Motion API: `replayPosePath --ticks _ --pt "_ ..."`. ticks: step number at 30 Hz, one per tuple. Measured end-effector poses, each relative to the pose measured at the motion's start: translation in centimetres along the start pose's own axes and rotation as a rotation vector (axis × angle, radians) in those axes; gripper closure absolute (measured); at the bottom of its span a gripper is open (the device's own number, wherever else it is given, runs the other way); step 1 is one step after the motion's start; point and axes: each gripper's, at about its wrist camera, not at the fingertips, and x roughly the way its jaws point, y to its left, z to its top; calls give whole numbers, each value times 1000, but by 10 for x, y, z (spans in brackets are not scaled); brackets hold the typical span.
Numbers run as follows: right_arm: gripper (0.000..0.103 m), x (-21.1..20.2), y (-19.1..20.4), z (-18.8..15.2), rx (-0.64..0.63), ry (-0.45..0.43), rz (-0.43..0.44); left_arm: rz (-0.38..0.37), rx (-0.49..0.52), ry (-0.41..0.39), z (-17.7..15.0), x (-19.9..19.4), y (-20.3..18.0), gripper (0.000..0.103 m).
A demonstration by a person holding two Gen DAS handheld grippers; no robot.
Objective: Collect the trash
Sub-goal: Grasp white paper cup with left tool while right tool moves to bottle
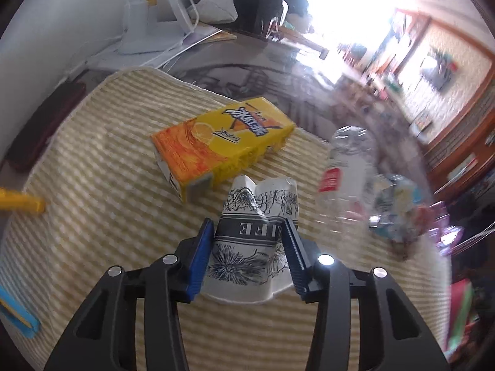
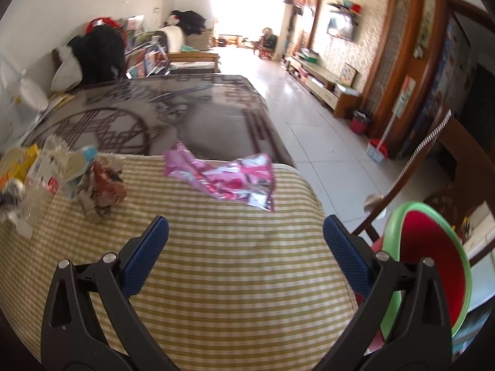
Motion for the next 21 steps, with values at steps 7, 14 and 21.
replayPosePath --ticks 7,14,21 --pt "5 -6 33 -19 -133 10 57 -57 -34 -134 -34 -77 6 59" --pt "5 -10 79 -41 -150 72 163 -41 -37 -205 -53 -101 15 59" --pt "5 -13 153 -8 -119 83 299 -93 -93 -221 -45 -109 31 58"
